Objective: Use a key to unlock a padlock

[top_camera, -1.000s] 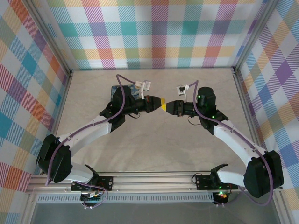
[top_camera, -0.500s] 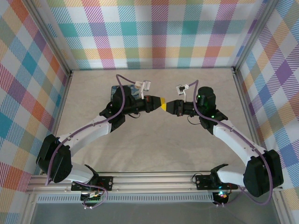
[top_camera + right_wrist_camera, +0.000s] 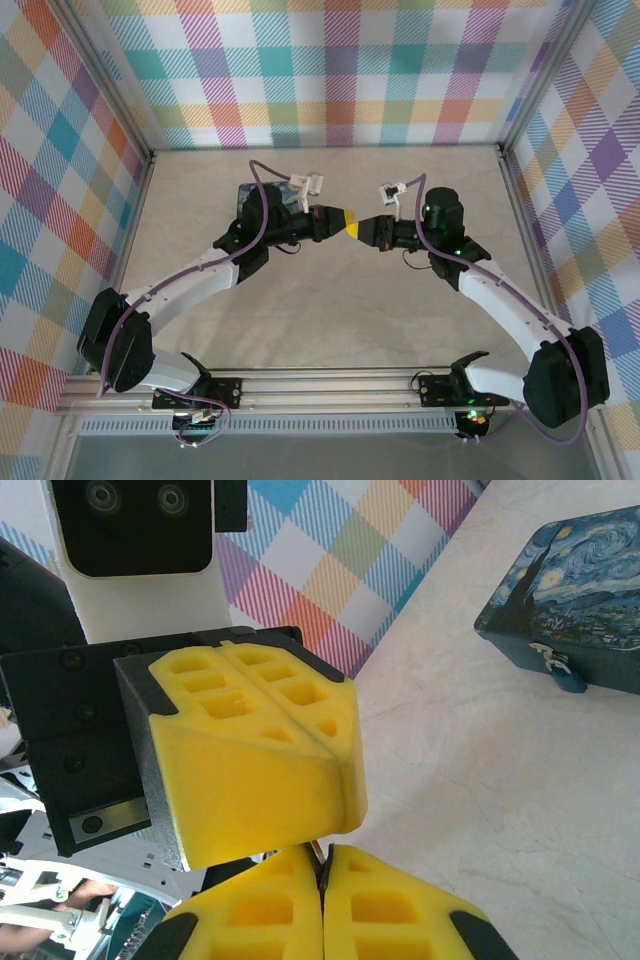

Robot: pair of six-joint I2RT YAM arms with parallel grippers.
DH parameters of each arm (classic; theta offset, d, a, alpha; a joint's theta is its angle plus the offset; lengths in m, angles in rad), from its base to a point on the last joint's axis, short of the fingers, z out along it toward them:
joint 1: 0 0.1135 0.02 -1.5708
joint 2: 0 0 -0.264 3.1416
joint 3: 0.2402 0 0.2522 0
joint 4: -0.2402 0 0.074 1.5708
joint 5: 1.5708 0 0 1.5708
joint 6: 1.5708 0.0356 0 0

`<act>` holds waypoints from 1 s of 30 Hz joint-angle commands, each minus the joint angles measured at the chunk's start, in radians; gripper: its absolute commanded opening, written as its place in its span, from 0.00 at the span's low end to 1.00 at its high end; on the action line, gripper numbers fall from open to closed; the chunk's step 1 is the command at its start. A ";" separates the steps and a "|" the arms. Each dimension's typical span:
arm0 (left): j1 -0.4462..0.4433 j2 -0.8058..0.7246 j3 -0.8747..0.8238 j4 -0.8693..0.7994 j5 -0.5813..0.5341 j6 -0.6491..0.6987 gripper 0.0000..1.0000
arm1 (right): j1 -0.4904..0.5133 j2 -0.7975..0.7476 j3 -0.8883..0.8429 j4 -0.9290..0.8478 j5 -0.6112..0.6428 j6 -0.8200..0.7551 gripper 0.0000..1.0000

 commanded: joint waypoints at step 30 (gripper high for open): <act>0.159 0.376 0.493 -0.783 -0.551 0.334 0.90 | -0.004 -0.151 -0.016 -0.537 0.295 -0.291 0.03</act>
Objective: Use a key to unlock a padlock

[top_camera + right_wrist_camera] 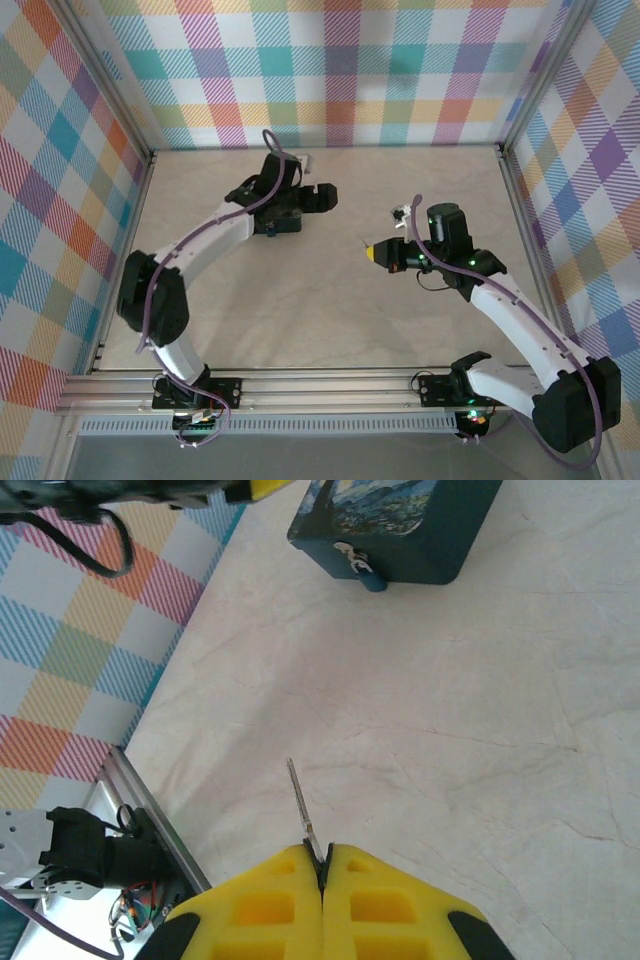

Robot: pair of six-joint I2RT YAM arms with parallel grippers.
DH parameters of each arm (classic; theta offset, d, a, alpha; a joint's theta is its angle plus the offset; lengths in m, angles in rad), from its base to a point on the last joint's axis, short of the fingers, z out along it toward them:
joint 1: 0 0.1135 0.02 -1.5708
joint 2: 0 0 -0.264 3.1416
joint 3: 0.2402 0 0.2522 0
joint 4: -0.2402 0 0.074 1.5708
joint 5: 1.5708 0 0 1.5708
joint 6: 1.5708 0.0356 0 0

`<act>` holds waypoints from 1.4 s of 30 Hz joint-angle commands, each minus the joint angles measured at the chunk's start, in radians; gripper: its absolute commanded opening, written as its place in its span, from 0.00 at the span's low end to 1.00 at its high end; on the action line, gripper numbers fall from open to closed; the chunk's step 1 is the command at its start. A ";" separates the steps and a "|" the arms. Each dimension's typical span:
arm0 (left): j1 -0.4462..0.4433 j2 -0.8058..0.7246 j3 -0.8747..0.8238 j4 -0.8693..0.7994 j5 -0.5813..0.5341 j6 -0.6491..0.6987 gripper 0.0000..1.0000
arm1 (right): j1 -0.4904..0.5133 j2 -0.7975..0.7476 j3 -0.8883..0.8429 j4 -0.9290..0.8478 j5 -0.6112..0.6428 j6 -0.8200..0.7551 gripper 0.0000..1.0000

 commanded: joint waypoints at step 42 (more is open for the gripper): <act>-0.025 0.323 0.191 -0.192 -0.146 0.070 1.00 | -0.028 -0.005 -0.017 -0.131 0.077 -0.052 0.05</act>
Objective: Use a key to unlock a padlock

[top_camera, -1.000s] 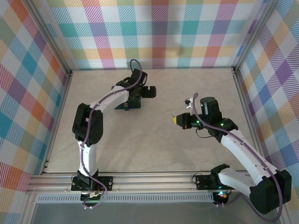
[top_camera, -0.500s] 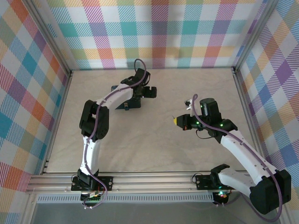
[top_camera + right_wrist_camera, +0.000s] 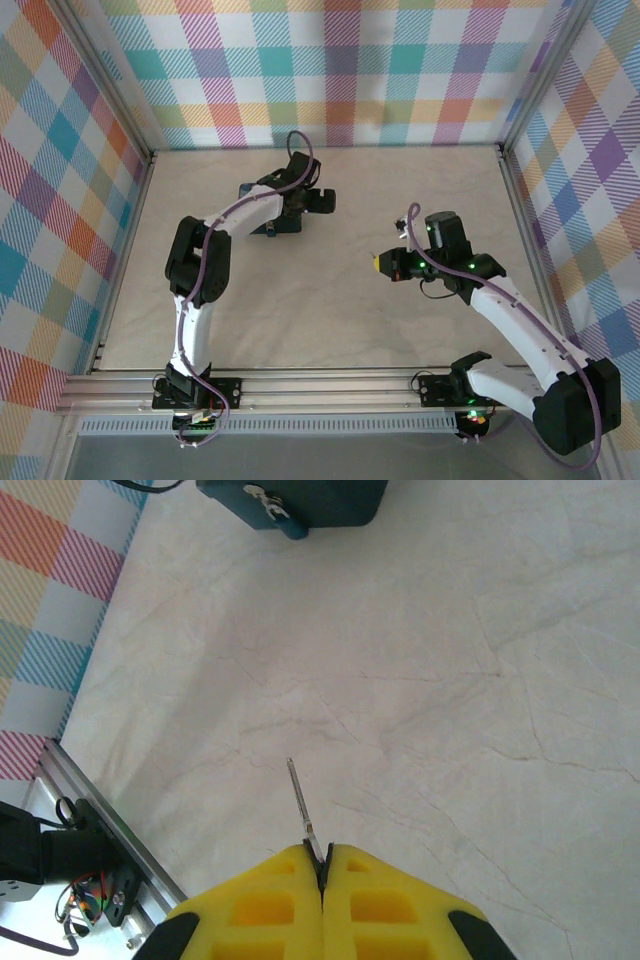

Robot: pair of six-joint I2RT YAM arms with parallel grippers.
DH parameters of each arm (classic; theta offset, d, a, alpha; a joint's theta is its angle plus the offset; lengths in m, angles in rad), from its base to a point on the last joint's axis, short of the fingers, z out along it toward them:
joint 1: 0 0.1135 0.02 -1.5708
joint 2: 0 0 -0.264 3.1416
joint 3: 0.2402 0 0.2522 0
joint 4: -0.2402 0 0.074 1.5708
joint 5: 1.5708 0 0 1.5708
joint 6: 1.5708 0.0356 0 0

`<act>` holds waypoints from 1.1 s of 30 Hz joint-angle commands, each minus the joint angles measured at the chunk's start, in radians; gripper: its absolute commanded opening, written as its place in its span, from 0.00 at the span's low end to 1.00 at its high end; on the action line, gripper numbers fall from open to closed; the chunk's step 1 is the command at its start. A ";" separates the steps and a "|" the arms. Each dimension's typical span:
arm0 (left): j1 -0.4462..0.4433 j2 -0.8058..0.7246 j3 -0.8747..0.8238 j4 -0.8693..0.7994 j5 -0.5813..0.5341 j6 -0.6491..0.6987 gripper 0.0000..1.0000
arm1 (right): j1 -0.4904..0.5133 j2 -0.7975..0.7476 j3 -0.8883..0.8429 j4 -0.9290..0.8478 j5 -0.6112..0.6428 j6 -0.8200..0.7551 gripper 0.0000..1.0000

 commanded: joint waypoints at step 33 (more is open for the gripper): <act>-0.246 0.091 0.068 -0.018 0.185 -0.117 1.00 | -0.284 -0.118 0.028 -0.144 -0.056 -0.041 0.05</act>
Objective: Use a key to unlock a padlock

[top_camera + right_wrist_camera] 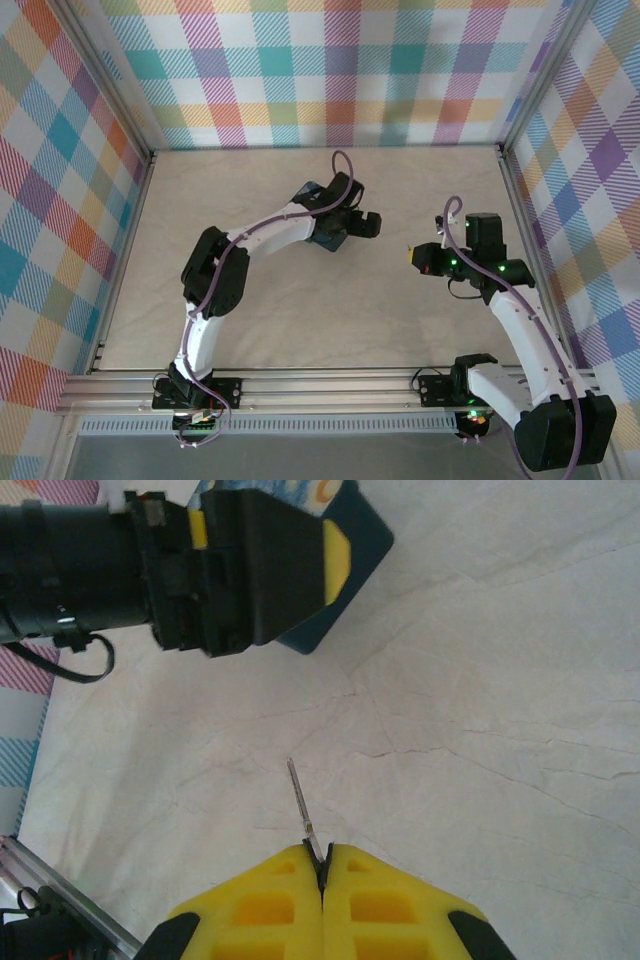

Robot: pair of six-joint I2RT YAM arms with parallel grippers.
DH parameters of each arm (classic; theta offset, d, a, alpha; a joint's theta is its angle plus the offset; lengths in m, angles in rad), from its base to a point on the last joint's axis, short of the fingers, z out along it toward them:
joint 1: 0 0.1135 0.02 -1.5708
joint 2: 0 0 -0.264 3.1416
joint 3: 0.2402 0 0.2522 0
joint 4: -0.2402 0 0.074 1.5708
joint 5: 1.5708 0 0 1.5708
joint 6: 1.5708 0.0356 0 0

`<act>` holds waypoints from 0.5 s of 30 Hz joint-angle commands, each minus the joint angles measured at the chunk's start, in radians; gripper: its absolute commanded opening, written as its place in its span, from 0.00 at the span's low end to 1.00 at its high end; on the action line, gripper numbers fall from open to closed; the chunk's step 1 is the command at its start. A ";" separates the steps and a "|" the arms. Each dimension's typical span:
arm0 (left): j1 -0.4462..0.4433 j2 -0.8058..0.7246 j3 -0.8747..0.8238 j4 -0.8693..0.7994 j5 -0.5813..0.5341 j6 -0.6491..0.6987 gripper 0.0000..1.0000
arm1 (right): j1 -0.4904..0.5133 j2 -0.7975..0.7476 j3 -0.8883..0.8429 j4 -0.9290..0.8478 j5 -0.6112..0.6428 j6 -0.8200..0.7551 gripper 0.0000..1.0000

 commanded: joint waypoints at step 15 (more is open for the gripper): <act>-0.021 0.094 0.153 -0.069 0.076 -0.010 1.00 | -0.006 -0.037 -0.018 0.048 -0.086 0.035 0.04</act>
